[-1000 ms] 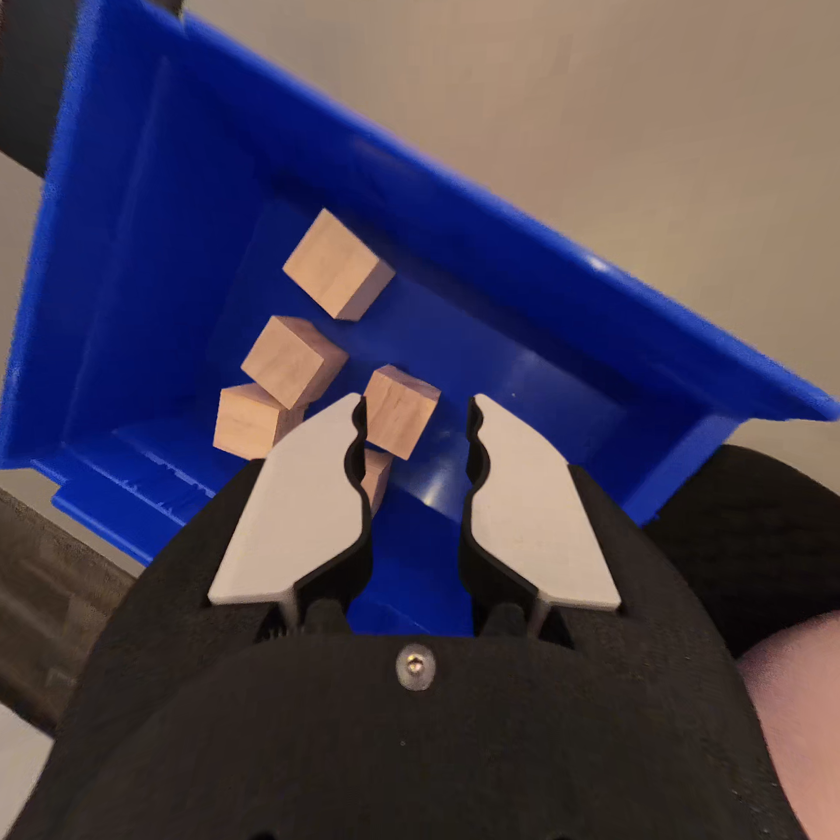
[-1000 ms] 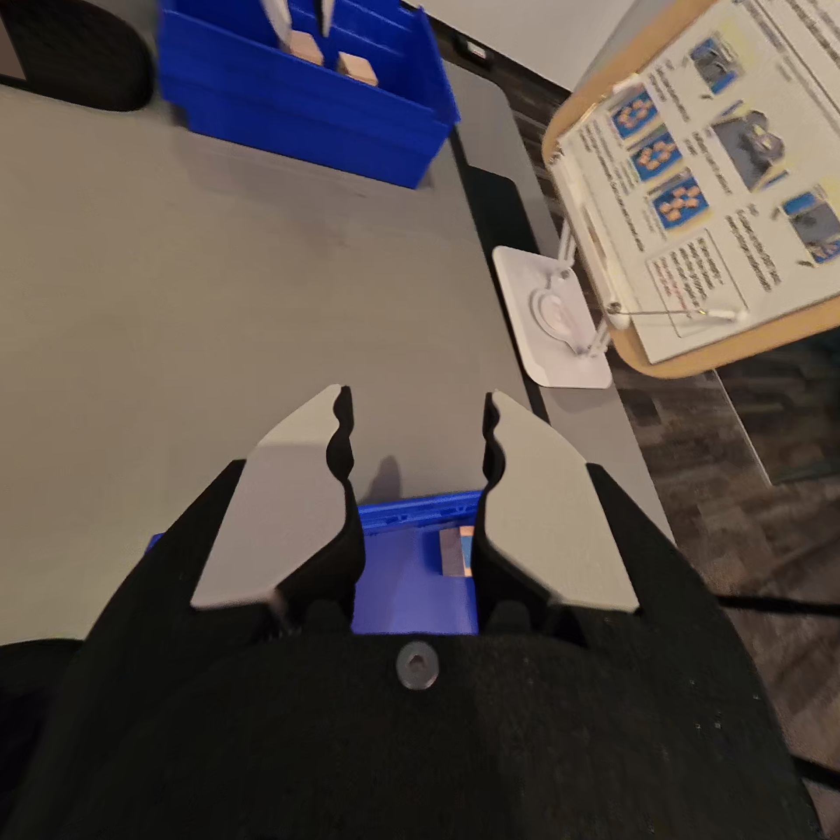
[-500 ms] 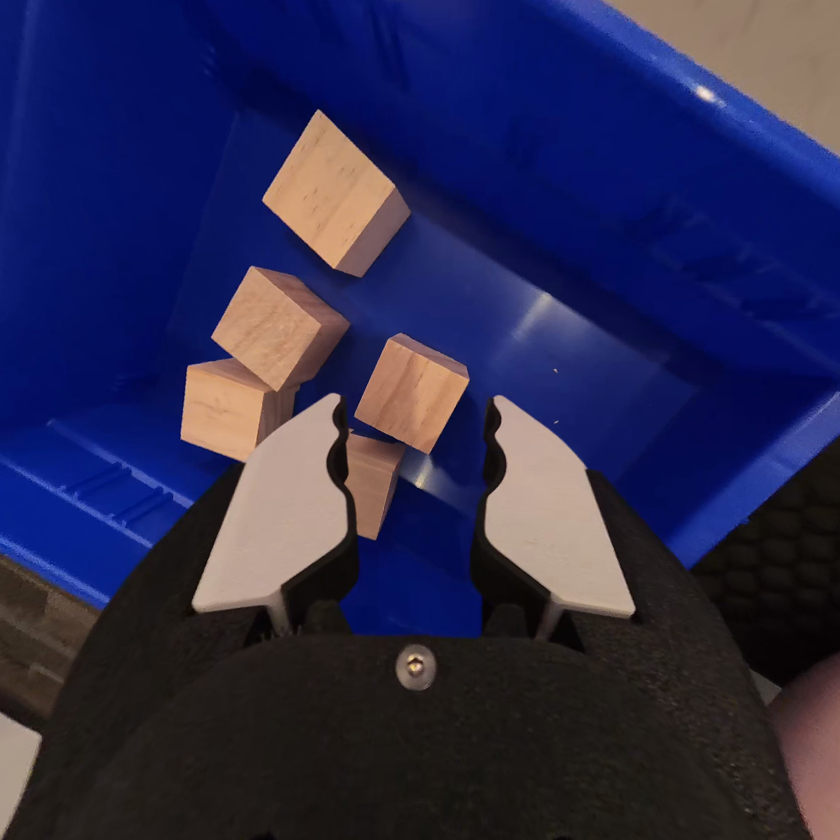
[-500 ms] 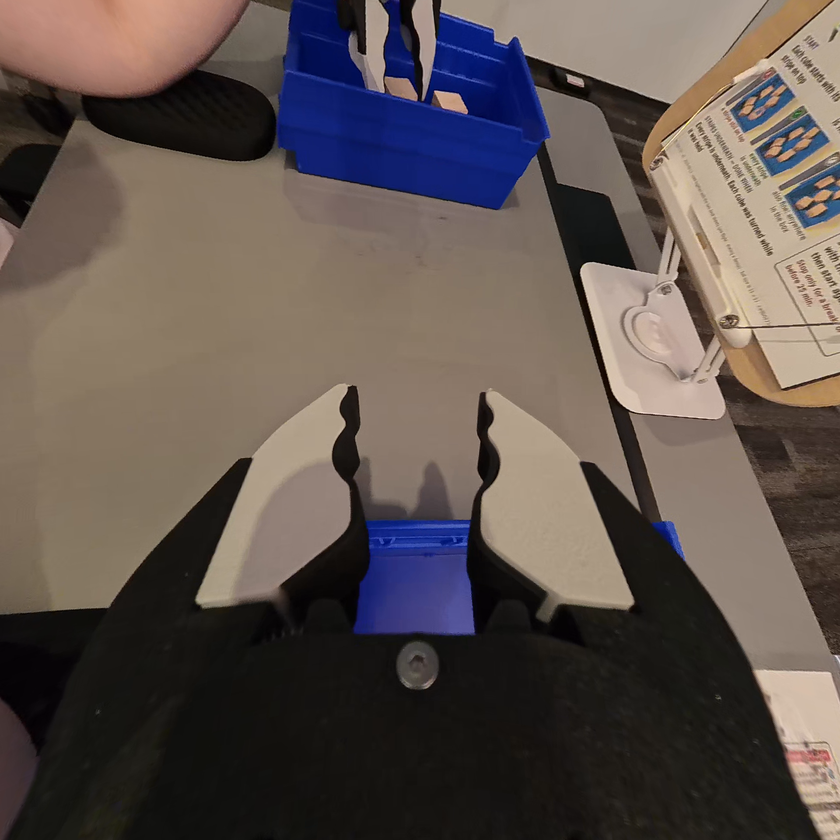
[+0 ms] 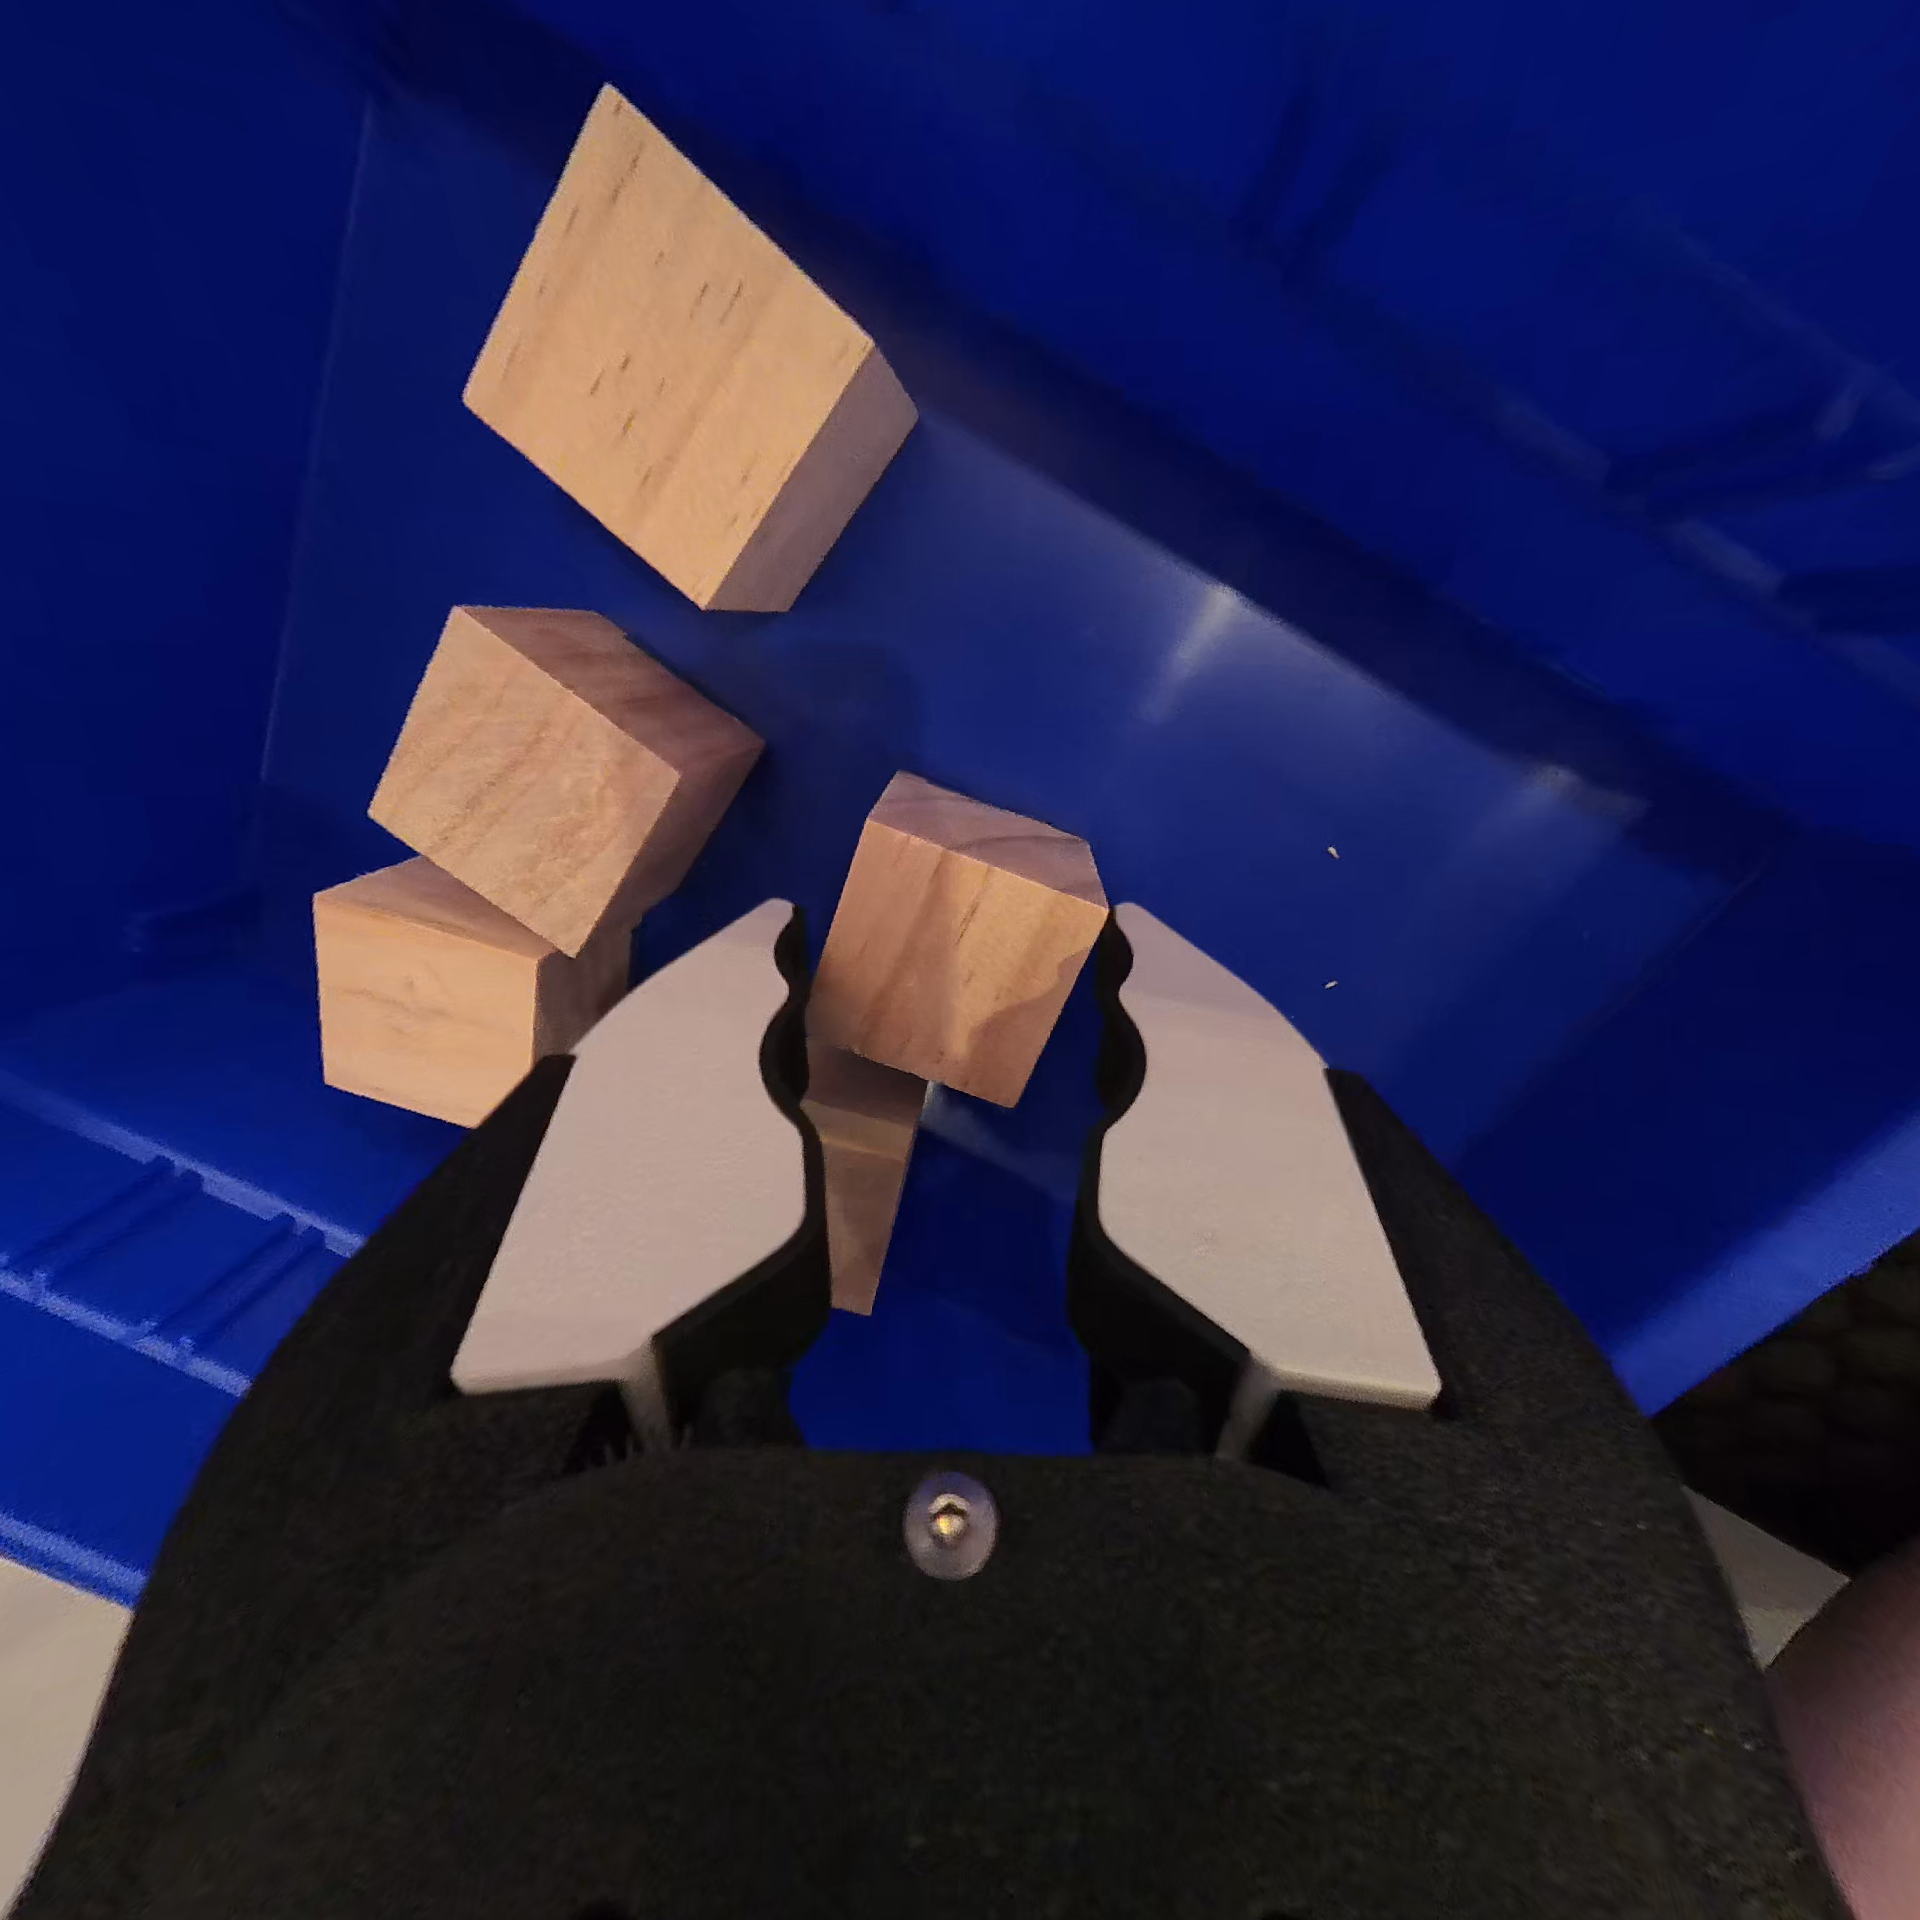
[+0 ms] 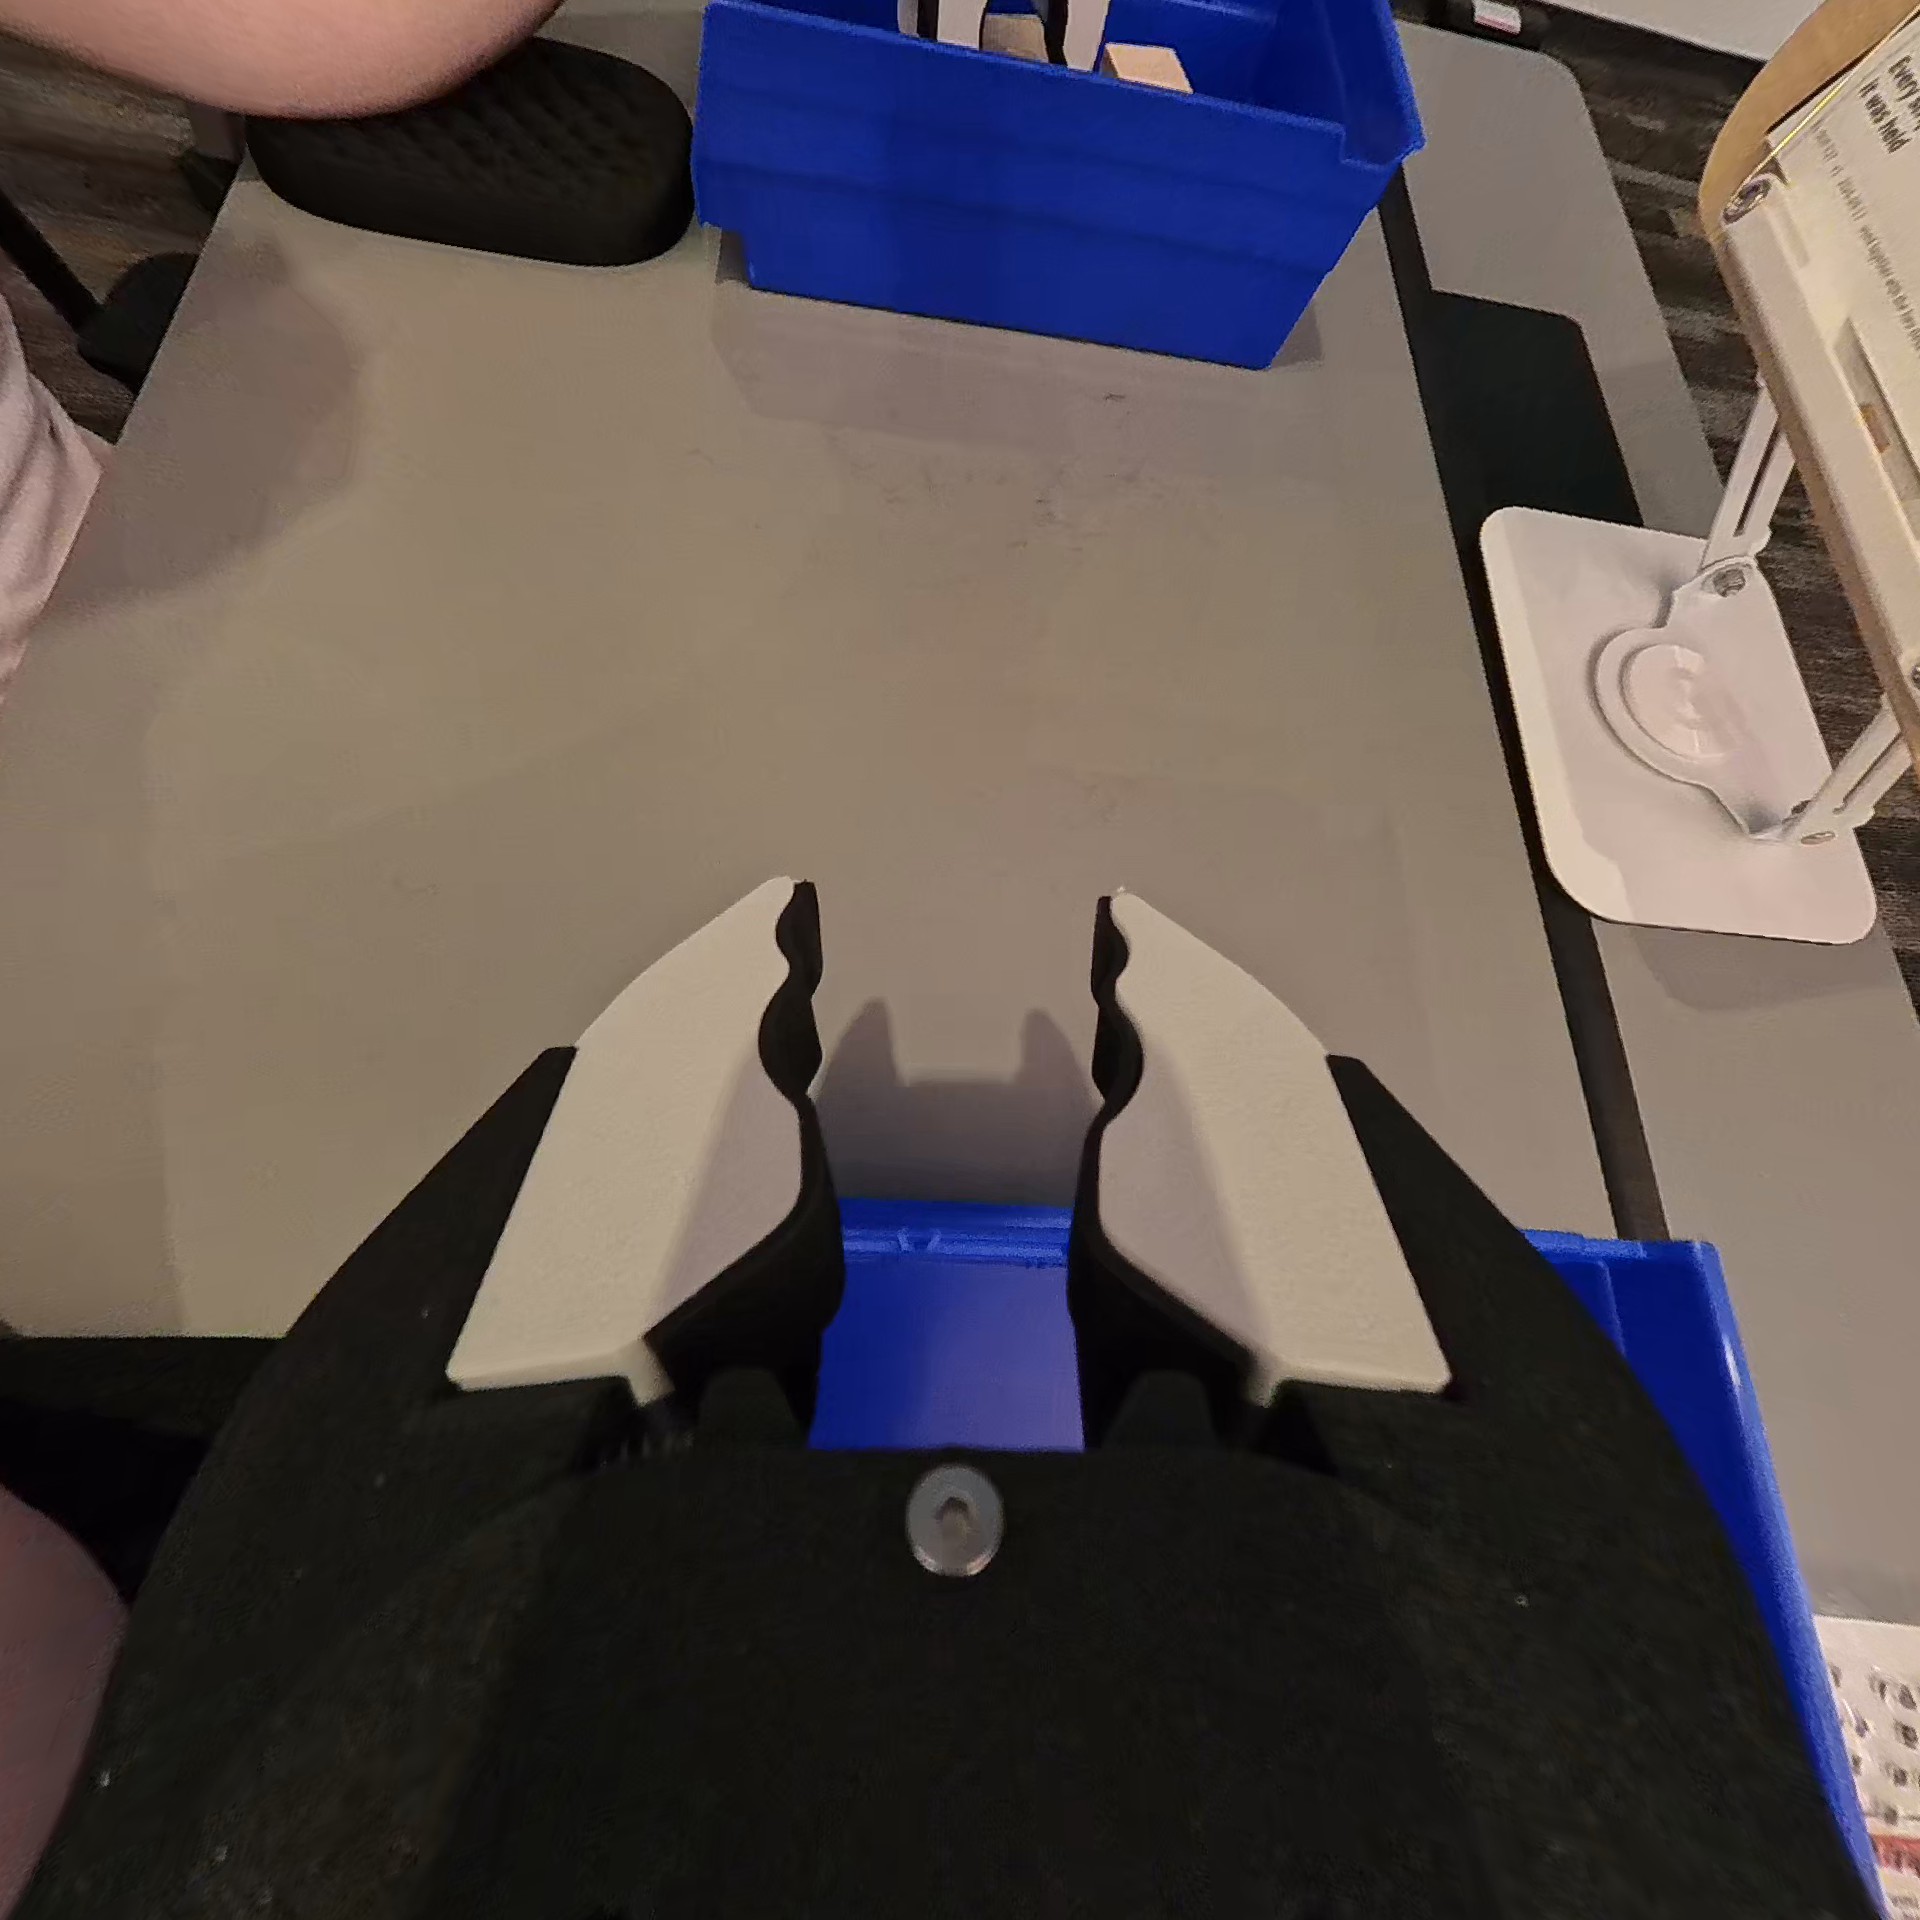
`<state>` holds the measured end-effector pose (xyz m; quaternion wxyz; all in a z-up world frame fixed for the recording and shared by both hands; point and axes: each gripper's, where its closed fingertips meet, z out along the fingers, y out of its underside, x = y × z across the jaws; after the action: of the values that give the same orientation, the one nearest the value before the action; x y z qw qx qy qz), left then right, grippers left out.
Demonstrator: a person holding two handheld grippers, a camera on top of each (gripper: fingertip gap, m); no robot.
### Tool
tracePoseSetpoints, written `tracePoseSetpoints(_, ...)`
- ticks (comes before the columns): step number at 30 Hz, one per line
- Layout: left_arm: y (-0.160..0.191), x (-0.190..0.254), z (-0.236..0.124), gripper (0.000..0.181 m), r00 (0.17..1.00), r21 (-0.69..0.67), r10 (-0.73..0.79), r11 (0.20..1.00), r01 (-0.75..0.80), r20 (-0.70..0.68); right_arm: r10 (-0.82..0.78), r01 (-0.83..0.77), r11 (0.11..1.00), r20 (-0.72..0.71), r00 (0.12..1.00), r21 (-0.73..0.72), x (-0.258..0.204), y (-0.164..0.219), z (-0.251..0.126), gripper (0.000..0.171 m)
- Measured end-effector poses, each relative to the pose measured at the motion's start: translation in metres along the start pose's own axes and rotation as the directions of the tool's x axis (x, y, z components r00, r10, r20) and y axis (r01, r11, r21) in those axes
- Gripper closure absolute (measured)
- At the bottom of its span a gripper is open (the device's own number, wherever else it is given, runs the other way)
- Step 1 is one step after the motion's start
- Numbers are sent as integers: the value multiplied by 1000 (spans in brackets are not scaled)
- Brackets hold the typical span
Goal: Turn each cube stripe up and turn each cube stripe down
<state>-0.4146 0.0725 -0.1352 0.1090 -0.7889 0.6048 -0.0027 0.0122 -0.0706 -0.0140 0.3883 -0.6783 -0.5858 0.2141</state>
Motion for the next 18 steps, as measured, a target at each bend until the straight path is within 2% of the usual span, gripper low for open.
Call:
tracePoseSetpoints(4,9,-11,-5,129,997,-54,-56,997,58,52,-2,2,1000,12,1000,0,0,0,4,121)
tracePoseSetpoints(6,4,-18,-14,130,993,-16,-80,997,81,90,-6,6,1000,22,1000,-2,-2,-1,5,122)
tracePoseSetpoints(9,-14,-16,-35,130,991,119,-112,988,102,75,-17,17,1000,27,999,-1,-3,-3,7,123)
tracePoseSetpoints(12,-43,-6,-65,130,995,311,-99,947,86,26,-39,38,999,21,999,17,-3,-11,11,124)
tracePoseSetpoints(16,-92,8,-109,131,997,560,-65,825,76,-40,-102,109,990,-75,992,85,7,-44,24,123)
tracePoseSetpoints(18,-122,21,-130,131,988,652,-56,746,138,-145,-158,182,972,-157,975,151,10,-75,35,121)
